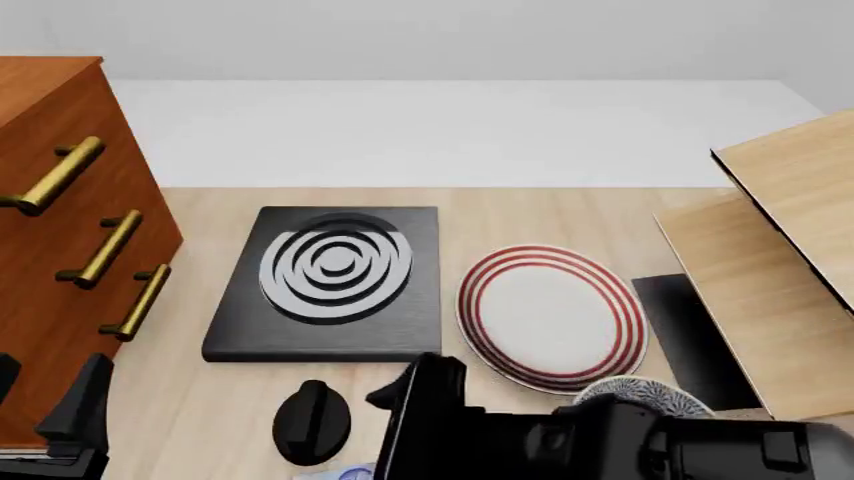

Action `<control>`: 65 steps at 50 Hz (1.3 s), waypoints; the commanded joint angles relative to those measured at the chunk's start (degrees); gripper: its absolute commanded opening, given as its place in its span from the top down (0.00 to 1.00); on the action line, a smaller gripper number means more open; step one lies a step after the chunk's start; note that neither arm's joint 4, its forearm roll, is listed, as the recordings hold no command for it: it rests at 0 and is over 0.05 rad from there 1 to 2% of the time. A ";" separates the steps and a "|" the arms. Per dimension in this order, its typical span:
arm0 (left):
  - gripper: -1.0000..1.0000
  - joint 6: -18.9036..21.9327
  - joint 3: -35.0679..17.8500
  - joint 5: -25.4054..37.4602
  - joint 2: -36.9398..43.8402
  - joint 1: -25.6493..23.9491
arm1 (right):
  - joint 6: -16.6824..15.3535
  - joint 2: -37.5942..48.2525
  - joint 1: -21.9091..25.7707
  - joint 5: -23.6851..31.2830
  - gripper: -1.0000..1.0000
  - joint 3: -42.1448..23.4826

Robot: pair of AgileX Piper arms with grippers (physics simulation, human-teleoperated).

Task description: Pick up the cream cheese and put it in the bowl.

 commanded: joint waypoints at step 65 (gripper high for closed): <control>0.00 0.00 0.00 0.00 0.00 0.00 | 6.78 23.77 3.41 -8.75 0.00 -6.25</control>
